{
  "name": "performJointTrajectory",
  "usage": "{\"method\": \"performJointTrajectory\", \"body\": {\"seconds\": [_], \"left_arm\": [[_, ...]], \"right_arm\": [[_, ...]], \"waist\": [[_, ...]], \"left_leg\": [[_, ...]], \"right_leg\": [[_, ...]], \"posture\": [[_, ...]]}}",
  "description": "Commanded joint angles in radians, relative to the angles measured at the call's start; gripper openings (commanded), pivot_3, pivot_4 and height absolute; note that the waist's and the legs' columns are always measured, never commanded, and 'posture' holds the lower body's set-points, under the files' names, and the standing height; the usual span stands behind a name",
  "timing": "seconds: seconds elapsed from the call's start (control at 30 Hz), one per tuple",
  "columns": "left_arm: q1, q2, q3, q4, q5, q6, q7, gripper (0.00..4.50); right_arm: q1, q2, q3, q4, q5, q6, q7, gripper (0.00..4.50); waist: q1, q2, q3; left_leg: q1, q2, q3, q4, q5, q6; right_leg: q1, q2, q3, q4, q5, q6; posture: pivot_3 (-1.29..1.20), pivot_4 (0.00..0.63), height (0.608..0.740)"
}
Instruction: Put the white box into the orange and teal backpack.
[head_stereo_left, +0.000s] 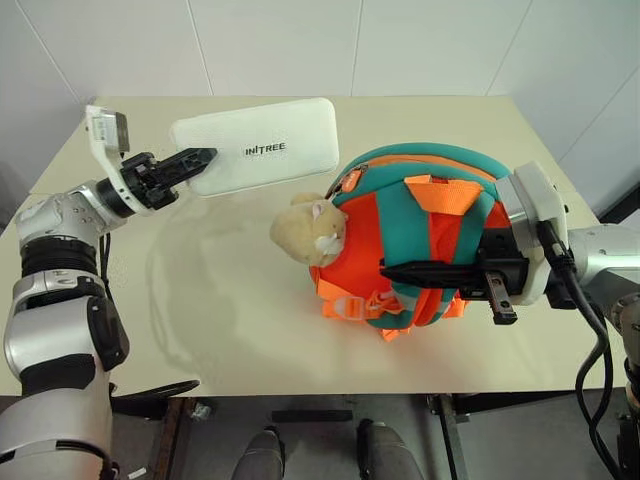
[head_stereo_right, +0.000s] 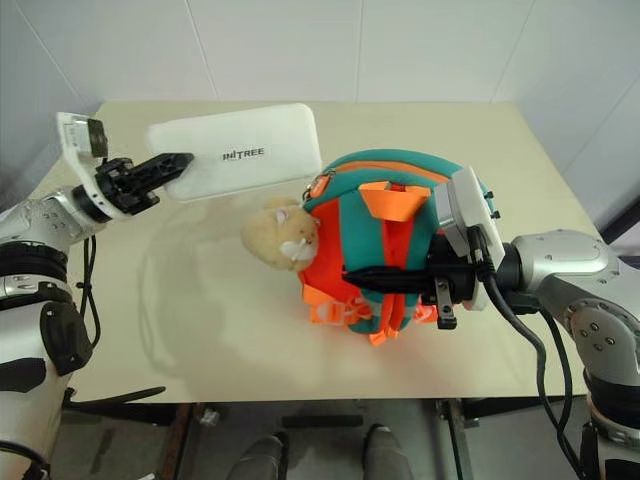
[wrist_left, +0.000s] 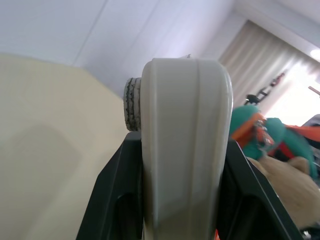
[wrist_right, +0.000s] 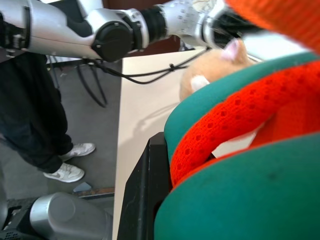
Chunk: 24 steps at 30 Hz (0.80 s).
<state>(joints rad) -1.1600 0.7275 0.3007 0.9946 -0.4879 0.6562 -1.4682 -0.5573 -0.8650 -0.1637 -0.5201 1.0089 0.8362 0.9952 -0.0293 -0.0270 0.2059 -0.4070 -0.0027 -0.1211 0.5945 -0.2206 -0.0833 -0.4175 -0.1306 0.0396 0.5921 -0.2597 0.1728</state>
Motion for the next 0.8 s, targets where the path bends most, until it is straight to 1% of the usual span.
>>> {"method": "performJointTrajectory", "body": {"seconds": [0.03,0.1,0.23,0.4,0.53,0.67,0.8], "left_arm": [[-0.007,0.041,0.04,-0.071,-0.059,-0.005,-0.1,1.32],[-0.004,0.049,0.04,-0.083,-0.069,-0.001,-0.13,1.32],[-0.005,0.077,0.073,-0.094,-0.135,0.015,-0.146,1.32],[0.086,0.106,-0.029,-0.216,-0.23,0.078,-0.146,1.32],[0.135,0.136,-0.159,-0.307,-0.255,0.077,-0.146,1.32],[0.126,0.142,-0.216,-0.328,-0.289,0.059,-0.146,1.32],[0.105,0.158,-0.296,-0.343,-0.294,0.018,-0.146,1.32]], "right_arm": [[0.008,0.001,-0.022,-0.009,-0.005,-0.039,0.007,0.0],[0.013,0.0,-0.019,-0.008,-0.011,-0.045,0.007,0.0],[0.01,0.007,-0.016,-0.001,-0.009,-0.045,-0.007,0.0],[0.014,0.006,-0.007,0.016,-0.025,-0.049,-0.005,0.0],[0.009,0.012,0.006,0.028,-0.038,-0.052,0.001,0.0],[0.0,0.017,0.019,0.041,-0.05,-0.058,0.007,0.0],[-0.006,0.02,0.027,0.048,-0.058,-0.063,0.01,0.0]], "waist": [[0.002,0.0,0.0],[0.002,0.0,0.0],[0.001,0.0,0.0],[0.0,0.0,0.0],[0.002,-0.002,0.001],[0.002,-0.002,0.001],[0.002,-0.002,0.001]], "left_leg": [[0.0,0.0,0.0,0.0,0.0,0.0],[0.0,0.0,0.0,0.001,0.0,0.0],[0.0,0.0,0.0,0.002,0.0,0.0],[0.001,0.0,0.0,0.002,0.0,0.0],[0.001,0.0,-0.001,0.003,0.0,0.0],[0.001,0.0,-0.001,0.004,0.0,0.0],[0.001,0.0,-0.001,0.003,0.0,0.0]], "right_leg": [[0.0,0.0,0.0,0.0,0.0,0.0],[0.0,0.0,0.0,-0.001,0.0,0.0],[0.0,0.0,0.0,0.0,0.0,0.0],[0.0,0.0,0.001,0.002,0.0,-0.001],[0.0,0.0,0.001,0.001,-0.001,-0.001],[0.0,0.0,0.001,0.002,-0.001,-0.001],[0.0,0.0,0.001,0.002,-0.001,-0.002]], "posture": [[0.0,0.15,0.74],[0.0,0.15,0.74],[0.0,0.15,0.74],[0.0,0.15,0.74],[0.0,0.15,0.74],[0.0,0.15,0.74],[0.0,0.15,0.74]]}}
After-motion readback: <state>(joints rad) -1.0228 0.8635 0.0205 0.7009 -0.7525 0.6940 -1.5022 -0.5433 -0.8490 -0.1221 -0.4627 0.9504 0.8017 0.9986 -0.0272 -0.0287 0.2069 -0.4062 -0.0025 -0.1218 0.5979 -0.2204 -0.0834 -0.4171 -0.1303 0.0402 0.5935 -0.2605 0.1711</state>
